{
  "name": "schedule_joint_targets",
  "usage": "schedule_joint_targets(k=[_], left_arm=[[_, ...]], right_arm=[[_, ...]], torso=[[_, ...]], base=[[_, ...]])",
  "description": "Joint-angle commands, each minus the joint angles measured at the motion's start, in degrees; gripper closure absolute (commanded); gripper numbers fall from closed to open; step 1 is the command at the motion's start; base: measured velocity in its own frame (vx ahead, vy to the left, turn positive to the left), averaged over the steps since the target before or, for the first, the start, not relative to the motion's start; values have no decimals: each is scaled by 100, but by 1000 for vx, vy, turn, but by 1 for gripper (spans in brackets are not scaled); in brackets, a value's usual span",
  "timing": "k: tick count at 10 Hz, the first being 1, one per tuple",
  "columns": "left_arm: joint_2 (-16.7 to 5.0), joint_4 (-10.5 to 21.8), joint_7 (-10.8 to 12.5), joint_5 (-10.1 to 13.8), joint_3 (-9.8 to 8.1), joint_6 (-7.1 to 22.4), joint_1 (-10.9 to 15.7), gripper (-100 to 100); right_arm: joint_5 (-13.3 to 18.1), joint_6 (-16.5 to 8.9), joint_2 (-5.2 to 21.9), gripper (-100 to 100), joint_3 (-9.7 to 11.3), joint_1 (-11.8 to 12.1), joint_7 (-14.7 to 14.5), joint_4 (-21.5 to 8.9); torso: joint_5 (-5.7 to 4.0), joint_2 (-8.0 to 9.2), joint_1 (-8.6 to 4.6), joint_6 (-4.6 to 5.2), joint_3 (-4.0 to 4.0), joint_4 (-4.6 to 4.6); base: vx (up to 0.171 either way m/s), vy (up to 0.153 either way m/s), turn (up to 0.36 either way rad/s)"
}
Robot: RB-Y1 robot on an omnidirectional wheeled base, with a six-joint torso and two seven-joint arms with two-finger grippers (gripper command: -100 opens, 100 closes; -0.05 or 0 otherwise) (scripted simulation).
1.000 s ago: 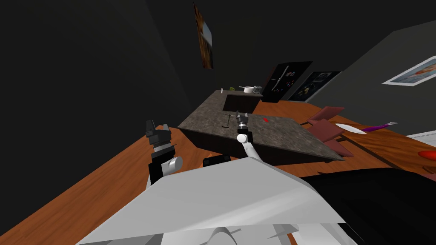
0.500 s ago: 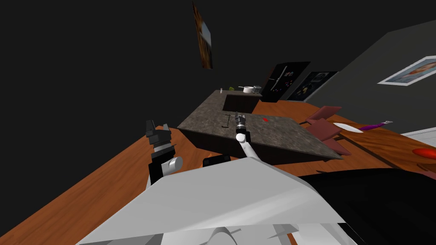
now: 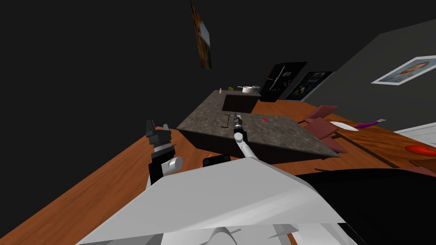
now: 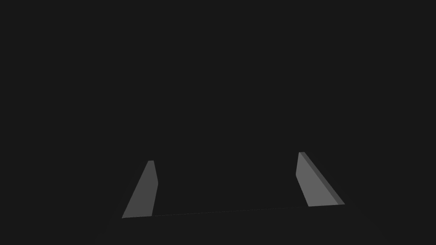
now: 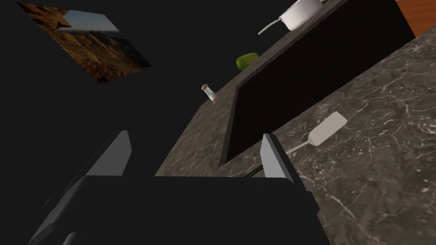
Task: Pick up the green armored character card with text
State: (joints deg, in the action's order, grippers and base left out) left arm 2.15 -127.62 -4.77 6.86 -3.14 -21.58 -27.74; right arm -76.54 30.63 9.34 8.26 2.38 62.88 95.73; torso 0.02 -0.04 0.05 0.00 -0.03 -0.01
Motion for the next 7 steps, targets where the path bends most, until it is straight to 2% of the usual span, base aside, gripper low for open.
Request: schedule_joint_targets(k=[1, 4, 5, 7], left_arm=[[0, 0, 0, 0, 0, 0, 0, 0], [0, 0, 0, 0, 0, 0, 0, 0], [0, 0, 0, 0, 0, 0, 0, 0], [0, 0, 0, 0, 0, 0, 0, 0]], right_arm=[[-191, 5, -30, -100, 11, -57, 151, -85], [-735, 69, -240, -100, 107, -260, 662, -444], [-735, 69, -240, -100, 107, -260, 688, -444], [-1010, 101, -433, -100, 156, -364, 959, -625]], torso=[[0, 0, 0, 0, 0, 0], [0, 1, -1, 0, 0, 0], [0, 1, -1, 0, 1, 0], [0, 2, -2, 0, 1, 1]], base=[[6, 8, -20], [7, 10, -28], [3, 5, -13], [8, 11, -32]])
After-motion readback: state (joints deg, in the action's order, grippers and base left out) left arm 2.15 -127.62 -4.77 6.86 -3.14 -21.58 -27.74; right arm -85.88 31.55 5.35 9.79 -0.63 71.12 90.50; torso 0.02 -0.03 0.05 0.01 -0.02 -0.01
